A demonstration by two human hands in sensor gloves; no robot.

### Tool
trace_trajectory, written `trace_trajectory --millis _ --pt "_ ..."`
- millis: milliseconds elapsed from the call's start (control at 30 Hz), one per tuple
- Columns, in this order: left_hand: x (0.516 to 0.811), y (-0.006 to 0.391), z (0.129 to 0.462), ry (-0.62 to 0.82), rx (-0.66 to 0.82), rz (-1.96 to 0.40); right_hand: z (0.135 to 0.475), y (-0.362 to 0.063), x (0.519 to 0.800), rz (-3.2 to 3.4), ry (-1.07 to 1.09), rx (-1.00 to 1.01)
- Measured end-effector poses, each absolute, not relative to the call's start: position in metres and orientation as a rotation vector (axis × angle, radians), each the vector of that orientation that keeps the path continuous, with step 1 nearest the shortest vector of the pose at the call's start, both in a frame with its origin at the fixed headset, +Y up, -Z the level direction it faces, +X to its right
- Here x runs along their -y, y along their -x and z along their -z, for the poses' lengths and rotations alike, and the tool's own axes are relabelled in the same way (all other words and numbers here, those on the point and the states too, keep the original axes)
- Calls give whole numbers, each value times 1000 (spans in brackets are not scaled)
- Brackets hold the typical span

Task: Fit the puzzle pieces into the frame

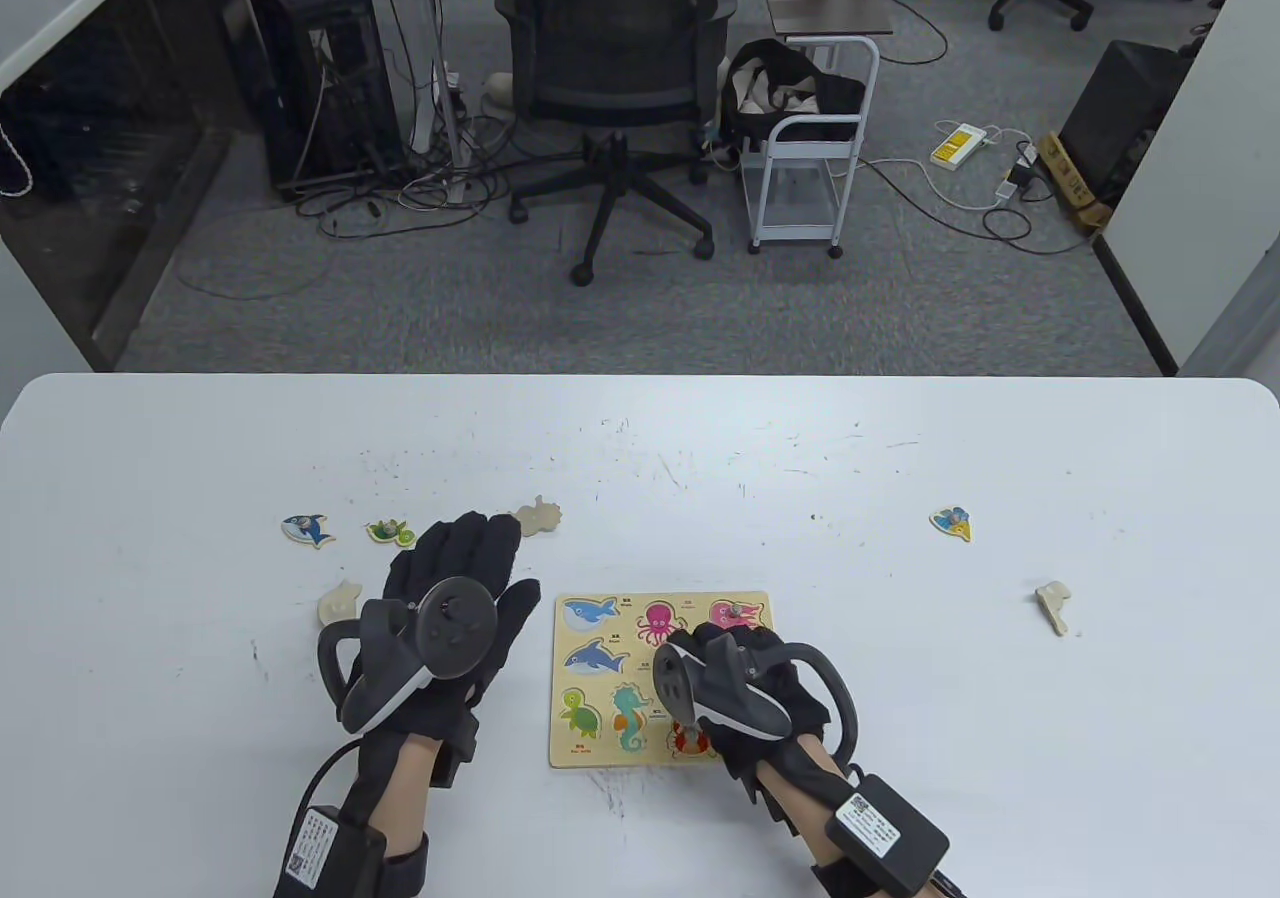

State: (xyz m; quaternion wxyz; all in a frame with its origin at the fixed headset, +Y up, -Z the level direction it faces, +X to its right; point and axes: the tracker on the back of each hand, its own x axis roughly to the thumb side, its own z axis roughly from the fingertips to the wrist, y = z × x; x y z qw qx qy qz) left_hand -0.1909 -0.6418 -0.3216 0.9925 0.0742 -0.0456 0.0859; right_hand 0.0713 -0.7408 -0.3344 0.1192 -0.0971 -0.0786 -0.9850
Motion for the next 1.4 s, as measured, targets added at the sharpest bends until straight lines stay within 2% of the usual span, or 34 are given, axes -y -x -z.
trace_trajectory --millis 167,367,633,767,900,1200,1400 --pt "640 192 320 -153 90 -170 346 -121 710 3046 18 309" --pt "639 196 319 -158 80 -173 364 -202 680 3027 -343 162" --pt "638 202 318 -164 52 -166 382 -303 665 3015 -810 171" --pt "639 205 320 -160 36 -159 387 -339 676 2987 -976 193" --pt "641 205 322 -155 23 -143 389 -365 700 2964 -1120 290" --pt "642 202 322 -151 23 -120 392 -385 761 2980 -1288 395" --pt "643 206 324 -148 16 -133 400 -383 771 2981 -1323 425"
